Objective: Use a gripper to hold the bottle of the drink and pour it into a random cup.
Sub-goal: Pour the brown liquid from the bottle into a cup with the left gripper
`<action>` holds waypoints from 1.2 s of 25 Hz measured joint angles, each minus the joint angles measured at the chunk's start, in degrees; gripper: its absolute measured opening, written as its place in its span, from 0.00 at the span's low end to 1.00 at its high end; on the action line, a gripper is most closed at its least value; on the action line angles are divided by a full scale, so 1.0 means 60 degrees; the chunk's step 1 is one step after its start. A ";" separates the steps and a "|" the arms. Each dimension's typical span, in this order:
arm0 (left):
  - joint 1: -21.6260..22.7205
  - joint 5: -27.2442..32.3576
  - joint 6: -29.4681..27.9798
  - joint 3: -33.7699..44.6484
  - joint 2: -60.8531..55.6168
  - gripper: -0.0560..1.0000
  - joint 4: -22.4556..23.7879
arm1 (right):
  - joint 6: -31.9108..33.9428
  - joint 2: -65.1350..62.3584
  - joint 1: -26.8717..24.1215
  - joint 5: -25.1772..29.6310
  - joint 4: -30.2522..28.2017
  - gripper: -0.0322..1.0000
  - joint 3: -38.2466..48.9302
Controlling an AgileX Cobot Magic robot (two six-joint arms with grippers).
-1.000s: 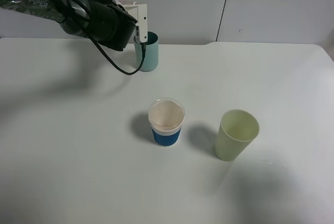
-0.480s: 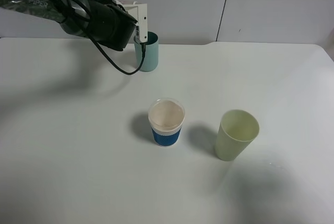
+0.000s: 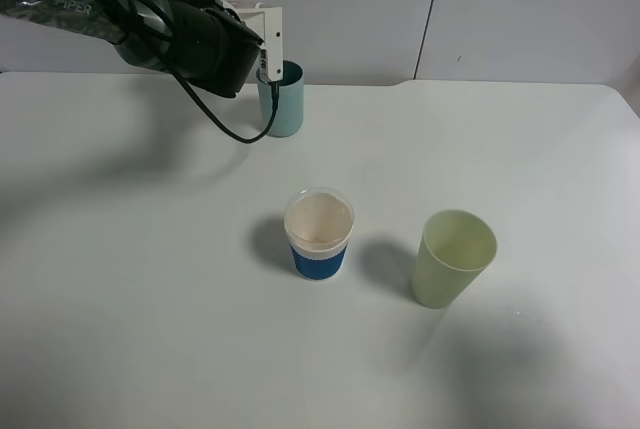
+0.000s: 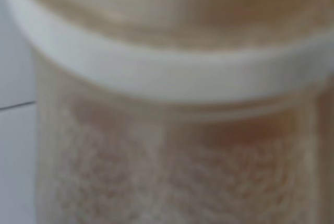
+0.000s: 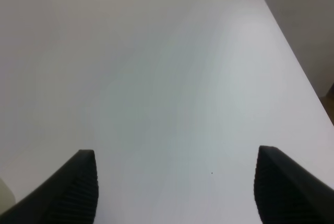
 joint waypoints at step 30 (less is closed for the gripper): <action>0.0000 0.0000 0.0000 0.0000 0.0000 0.39 0.0416 | 0.0000 0.0000 0.0000 0.0000 0.0000 0.65 0.0000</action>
